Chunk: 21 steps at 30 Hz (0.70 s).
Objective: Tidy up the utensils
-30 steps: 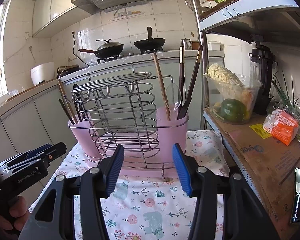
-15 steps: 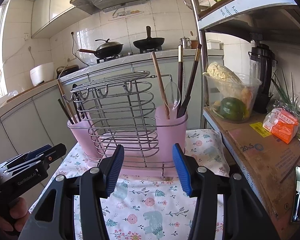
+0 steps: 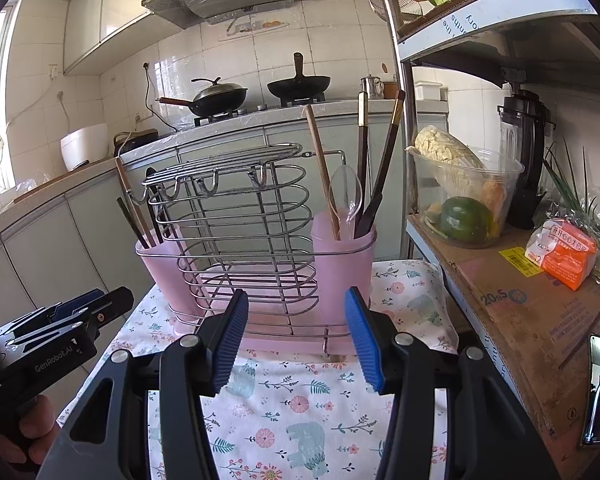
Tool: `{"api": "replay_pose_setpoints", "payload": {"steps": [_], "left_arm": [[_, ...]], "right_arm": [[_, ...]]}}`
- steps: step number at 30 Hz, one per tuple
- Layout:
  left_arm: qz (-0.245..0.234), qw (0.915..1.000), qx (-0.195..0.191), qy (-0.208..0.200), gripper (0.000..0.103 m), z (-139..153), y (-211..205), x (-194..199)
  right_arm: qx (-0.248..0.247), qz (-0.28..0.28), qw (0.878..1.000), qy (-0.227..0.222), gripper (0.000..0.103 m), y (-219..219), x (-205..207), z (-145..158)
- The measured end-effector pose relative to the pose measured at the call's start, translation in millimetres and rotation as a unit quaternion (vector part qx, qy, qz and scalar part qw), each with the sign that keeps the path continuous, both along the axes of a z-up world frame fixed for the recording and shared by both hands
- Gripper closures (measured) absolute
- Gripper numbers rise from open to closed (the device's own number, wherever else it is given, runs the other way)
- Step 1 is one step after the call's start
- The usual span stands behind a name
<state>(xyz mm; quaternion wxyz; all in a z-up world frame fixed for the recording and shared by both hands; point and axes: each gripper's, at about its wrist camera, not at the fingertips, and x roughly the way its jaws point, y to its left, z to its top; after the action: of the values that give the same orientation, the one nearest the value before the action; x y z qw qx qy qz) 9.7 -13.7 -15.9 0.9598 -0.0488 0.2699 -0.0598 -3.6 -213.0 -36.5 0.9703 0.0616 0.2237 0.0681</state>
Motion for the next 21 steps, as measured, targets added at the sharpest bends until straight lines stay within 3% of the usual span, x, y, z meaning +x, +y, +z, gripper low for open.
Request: {"api": "replay_pose_setpoints", "payload": {"steps": [21], "left_arm": [[-0.004, 1.0, -0.001, 0.002, 0.055, 1.4, 3.4, 2.6]], "right_arm": [[0.0, -0.001, 1.0, 0.0, 0.053, 0.7, 1.1, 2.5]]}}
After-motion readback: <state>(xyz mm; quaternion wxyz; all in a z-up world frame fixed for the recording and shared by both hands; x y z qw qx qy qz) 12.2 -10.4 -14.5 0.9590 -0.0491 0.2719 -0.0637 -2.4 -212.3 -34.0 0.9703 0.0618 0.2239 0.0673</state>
